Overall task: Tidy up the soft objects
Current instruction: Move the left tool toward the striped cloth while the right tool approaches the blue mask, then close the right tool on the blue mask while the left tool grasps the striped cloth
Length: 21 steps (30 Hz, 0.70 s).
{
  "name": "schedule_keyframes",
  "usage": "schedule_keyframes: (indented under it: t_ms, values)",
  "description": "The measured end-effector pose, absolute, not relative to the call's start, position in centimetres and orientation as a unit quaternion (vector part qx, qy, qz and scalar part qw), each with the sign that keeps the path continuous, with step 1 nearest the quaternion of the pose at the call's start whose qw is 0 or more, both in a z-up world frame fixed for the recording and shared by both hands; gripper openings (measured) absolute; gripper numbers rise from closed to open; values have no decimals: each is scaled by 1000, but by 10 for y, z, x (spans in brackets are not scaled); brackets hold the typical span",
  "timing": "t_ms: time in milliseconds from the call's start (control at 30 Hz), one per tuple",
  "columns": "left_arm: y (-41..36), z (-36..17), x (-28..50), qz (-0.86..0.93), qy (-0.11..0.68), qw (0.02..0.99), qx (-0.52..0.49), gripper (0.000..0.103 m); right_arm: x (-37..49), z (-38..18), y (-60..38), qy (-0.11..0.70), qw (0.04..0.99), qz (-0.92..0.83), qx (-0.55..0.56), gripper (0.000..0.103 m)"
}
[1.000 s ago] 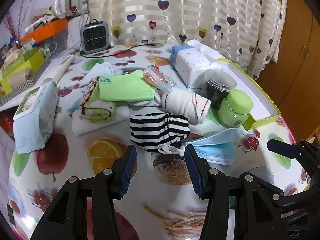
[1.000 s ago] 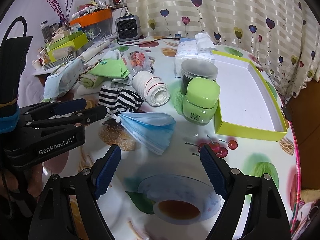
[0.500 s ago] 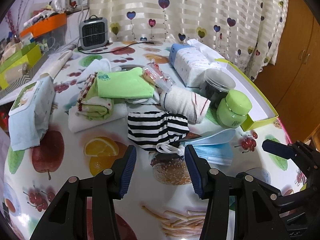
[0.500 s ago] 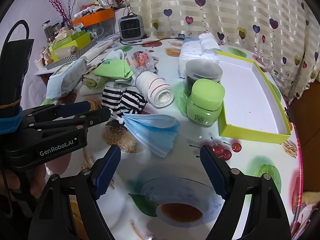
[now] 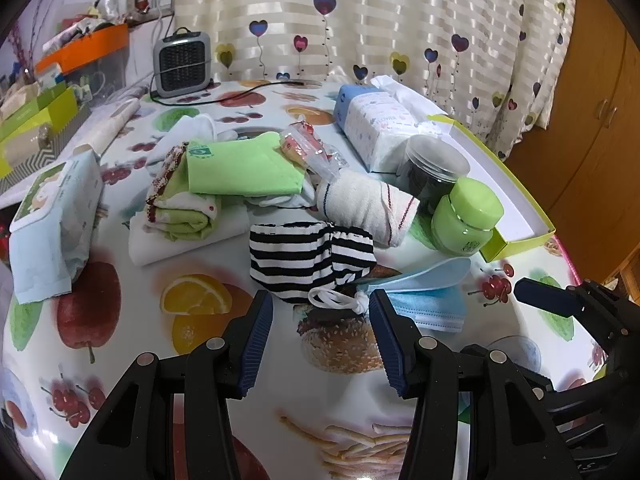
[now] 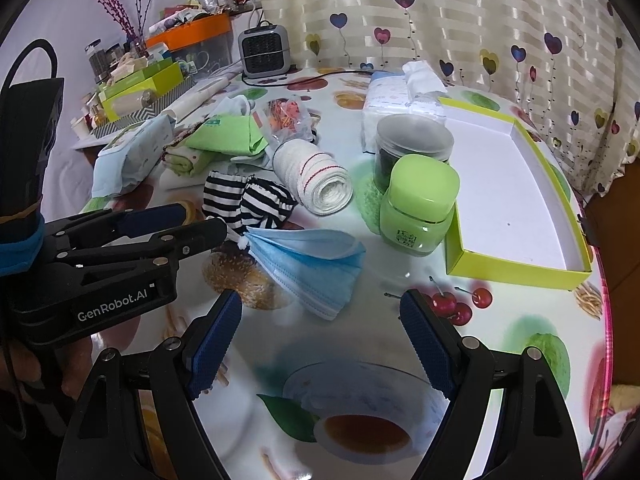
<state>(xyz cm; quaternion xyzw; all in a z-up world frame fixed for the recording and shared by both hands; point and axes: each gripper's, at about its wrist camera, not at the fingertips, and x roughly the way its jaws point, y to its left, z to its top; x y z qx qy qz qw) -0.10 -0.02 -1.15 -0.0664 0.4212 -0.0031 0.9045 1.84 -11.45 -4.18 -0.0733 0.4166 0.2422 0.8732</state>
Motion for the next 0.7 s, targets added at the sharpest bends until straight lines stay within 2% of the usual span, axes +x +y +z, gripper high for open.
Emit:
schedule_keyframes:
  t_ms: [700]
  values:
    - [2,-10,1,-9,420,904,-75,49,17,-42,-114,414,873,250,-64,82]
